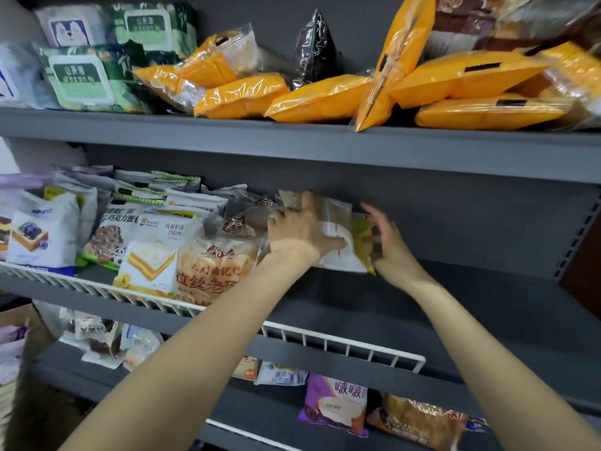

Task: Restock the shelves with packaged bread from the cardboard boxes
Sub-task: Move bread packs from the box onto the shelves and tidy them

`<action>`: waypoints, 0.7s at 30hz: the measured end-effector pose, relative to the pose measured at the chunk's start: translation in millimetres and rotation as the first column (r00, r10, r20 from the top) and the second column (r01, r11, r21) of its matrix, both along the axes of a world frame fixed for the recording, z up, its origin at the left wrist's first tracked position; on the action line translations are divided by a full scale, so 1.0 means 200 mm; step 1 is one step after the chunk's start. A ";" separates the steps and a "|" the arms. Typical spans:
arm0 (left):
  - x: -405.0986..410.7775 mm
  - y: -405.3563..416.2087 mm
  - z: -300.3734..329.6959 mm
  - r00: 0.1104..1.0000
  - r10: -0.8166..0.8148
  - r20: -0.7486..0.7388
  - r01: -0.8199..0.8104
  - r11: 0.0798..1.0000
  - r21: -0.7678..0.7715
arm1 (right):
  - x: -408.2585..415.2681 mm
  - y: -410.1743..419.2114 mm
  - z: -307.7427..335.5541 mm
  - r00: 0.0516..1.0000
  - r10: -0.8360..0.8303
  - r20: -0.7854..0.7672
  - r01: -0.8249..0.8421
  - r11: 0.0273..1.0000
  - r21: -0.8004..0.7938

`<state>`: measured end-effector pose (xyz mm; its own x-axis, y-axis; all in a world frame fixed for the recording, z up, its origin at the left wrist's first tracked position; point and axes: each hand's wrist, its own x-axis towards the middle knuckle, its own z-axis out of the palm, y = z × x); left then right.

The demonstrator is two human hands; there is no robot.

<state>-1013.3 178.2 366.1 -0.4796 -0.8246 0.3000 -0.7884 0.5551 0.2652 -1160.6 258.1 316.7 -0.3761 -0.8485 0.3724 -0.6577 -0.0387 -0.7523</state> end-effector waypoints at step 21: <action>-0.02 -0.07 -0.06 0.951 -0.278 0.136 0.284 0.959 -0.024 | 0.11 0.07 -0.07 0.225 0.217 0.950 -0.041 0.976 -0.213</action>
